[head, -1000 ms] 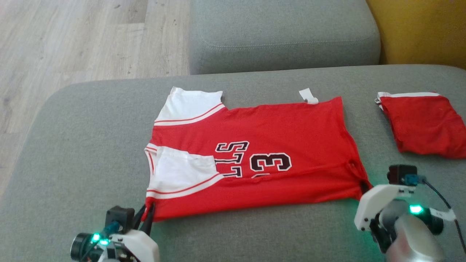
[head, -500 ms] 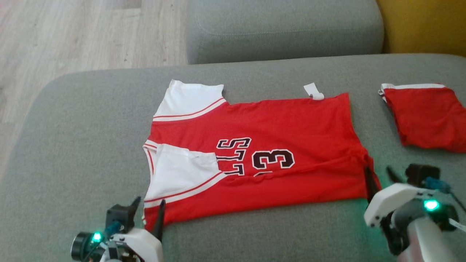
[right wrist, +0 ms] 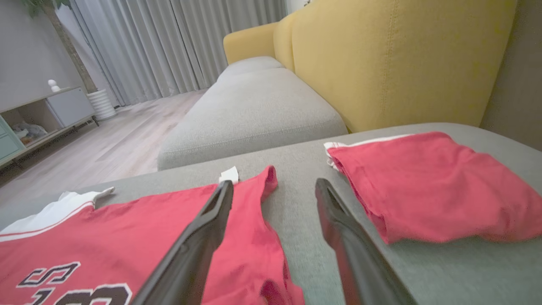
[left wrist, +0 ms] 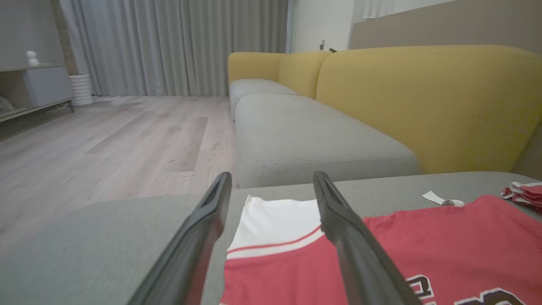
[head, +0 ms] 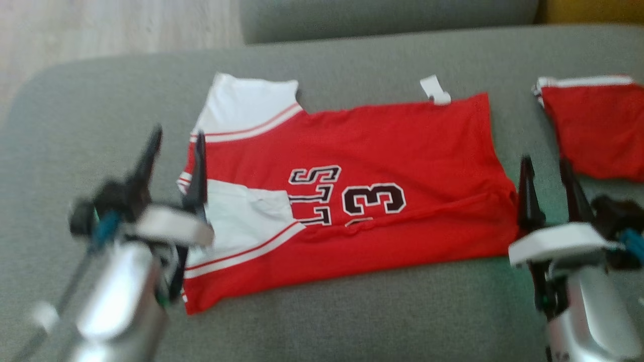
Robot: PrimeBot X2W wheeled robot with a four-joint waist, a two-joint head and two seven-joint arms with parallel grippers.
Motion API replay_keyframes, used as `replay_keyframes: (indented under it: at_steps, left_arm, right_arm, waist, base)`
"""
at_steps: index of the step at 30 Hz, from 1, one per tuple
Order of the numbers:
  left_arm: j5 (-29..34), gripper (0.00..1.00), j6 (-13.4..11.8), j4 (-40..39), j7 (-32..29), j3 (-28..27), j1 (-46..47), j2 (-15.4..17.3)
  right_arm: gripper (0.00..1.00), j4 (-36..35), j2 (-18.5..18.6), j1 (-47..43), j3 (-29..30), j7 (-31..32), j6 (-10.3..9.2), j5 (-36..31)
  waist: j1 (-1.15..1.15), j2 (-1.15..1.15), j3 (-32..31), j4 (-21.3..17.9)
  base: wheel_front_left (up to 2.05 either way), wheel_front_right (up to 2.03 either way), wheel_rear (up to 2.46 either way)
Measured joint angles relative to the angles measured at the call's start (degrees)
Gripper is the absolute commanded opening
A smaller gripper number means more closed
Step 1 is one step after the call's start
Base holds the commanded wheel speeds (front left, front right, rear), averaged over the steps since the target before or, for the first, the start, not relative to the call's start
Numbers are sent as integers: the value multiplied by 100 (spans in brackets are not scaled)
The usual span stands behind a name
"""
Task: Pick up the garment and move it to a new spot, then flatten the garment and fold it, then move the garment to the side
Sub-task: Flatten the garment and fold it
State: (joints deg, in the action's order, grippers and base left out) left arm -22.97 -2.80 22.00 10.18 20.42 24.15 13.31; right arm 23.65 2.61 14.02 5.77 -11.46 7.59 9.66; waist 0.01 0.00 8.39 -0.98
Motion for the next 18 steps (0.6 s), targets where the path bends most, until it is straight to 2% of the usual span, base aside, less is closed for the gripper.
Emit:
replay_keyframes:
  at_steps: [3, 6, 9, 13, 18]
  left_arm:
    - [1, 100, 203, 202, -243, 9, 513, 136]
    - [1, 100, 616, 715, -882, 67, 1317, 402]
    - [-7, 100, 815, 1243, -1435, 185, 2085, 625]
    - [-9, 100, 945, 1917, -1998, 360, 2875, 800]
    - [-203, 100, 994, 2610, -2429, 497, 3299, 959]
  right_arm:
    - [100, -57, 1, 211, -82, -48, 0, 16]
    - [100, -78, 1, 489, -226, -101, 0, 146]
    - [100, -90, 3, 671, -381, -172, 0, 270]
    - [100, -116, 7, 818, -524, -225, 0, 358]
    - [100, -144, 7, 959, -679, -271, 0, 422]
  waist:
    - [0, 0, 202, -58]
    - [1, 0, 509, -176]
    - [1, 0, 805, -331]
    - [2, 0, 1165, -564]
    - [1, 0, 1527, -856]
  base:
    - [0, 0, 0]
    - [0, 0, 0]
    - [0, 0, 0]
    - [0, 0, 0]
    - [0, 0, 0]
